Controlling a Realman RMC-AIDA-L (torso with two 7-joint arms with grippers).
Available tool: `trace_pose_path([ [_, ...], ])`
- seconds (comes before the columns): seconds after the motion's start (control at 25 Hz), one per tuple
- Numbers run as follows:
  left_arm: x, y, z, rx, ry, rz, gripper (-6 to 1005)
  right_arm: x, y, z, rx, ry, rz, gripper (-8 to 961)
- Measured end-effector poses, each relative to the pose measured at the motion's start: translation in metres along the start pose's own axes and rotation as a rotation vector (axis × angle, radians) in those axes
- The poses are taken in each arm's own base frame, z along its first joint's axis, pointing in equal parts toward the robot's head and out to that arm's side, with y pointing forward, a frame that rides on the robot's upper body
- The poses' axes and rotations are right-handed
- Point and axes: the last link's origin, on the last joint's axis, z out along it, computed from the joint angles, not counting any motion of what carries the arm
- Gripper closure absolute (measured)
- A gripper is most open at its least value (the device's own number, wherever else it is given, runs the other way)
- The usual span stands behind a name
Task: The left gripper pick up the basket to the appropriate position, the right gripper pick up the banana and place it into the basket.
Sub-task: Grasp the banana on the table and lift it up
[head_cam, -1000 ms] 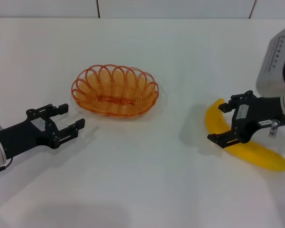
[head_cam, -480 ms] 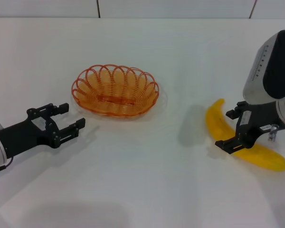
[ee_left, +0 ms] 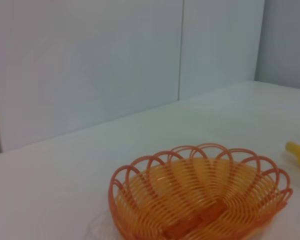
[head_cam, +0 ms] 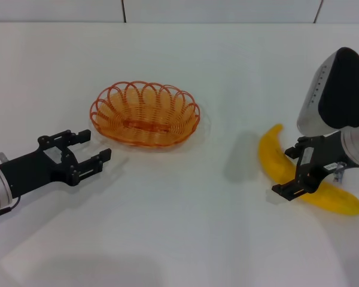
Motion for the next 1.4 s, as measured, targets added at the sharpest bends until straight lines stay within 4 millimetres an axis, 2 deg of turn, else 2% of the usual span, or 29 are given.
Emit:
trace_pose_path([
  [0.68, 0.001, -0.001, 0.002, 0.002, -0.004, 0.005, 347, -0.004, -0.004, 0.007, 0.004, 0.011, -0.006, 91],
  [1.04, 0.001, -0.001, 0.002, 0.002, -0.005, 0.005, 347, -0.004, -0.007, 0.007, 0.004, 0.008, 0.002, 317],
  [1.24, 0.0, -0.001, 0.001, 0.005, -0.005, 0.014, 347, -0.008, -0.011, -0.001, 0.025, -0.02, 0.007, 457],
  [1.4, -0.002, 0.0, 0.001, 0.004, -0.007, 0.013, 347, -0.018, -0.011, -0.012, 0.029, -0.1, -0.009, 460],
])
